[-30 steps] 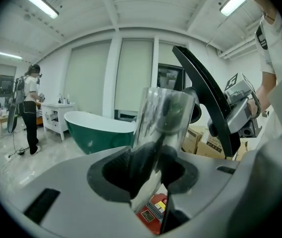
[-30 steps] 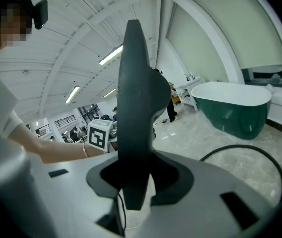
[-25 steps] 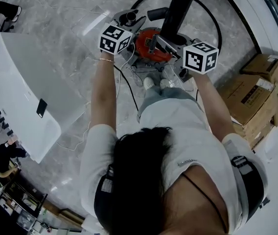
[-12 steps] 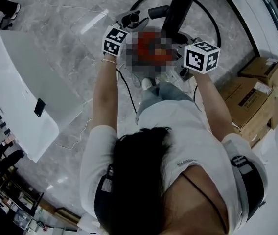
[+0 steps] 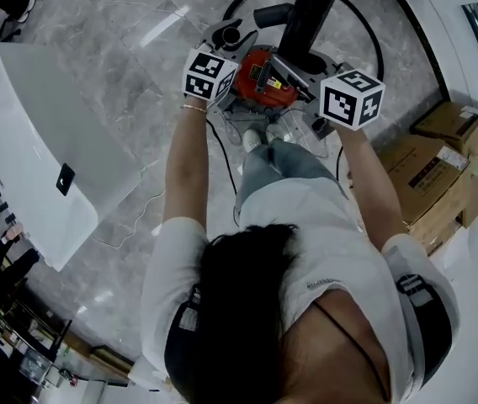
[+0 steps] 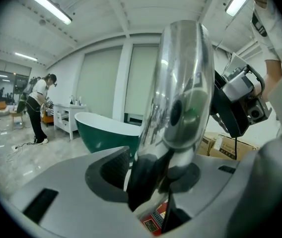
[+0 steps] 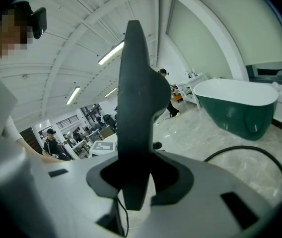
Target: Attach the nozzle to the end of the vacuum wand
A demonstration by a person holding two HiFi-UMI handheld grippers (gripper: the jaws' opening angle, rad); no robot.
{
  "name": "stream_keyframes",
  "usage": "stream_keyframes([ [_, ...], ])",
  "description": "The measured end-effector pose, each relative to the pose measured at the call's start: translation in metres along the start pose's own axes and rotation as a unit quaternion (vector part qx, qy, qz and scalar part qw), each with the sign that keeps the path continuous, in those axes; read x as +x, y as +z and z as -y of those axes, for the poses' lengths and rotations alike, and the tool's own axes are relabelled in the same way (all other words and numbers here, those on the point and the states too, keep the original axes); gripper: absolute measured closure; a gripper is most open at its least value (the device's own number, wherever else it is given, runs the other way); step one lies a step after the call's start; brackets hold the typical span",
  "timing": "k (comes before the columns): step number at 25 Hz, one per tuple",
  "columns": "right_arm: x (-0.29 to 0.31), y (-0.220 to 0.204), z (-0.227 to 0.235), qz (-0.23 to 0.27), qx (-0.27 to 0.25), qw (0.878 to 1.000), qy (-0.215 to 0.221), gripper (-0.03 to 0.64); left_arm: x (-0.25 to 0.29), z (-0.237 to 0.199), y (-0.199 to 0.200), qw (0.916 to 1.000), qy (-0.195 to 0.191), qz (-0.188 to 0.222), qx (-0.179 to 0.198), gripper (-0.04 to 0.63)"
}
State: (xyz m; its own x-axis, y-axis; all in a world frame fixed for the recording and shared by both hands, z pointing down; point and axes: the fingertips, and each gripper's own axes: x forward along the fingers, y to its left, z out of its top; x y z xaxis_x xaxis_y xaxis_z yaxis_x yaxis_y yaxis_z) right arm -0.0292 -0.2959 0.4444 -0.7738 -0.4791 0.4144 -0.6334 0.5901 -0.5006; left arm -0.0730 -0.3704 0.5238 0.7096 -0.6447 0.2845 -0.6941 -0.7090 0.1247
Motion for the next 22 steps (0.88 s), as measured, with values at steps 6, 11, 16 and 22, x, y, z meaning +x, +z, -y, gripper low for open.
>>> stream_keyframes([
  [6, 0.01, -0.001, 0.009, -0.02, -0.024, 1.0, -0.003, 0.495, 0.008, -0.011, 0.001, 0.9996, 0.005, 0.026, -0.009, 0.433],
  [11, 0.014, 0.015, 0.013, -0.011, -0.028, 0.999, 0.011, 0.495, 0.032, -0.01, 0.008, 0.9995, -0.005, 0.031, 0.001, 0.433],
  [16, 0.007, 0.031, 0.015, 0.002, -0.025, 1.0, 0.005, 0.495, 0.048, -0.006, 0.011, 0.9992, -0.014, 0.037, 0.003, 0.433],
  [22, 0.0, 0.034, 0.021, -0.006, -0.04, 0.999, 0.0, 0.496, 0.06, -0.004, 0.008, 0.9993, -0.024, 0.024, 0.015, 0.433],
])
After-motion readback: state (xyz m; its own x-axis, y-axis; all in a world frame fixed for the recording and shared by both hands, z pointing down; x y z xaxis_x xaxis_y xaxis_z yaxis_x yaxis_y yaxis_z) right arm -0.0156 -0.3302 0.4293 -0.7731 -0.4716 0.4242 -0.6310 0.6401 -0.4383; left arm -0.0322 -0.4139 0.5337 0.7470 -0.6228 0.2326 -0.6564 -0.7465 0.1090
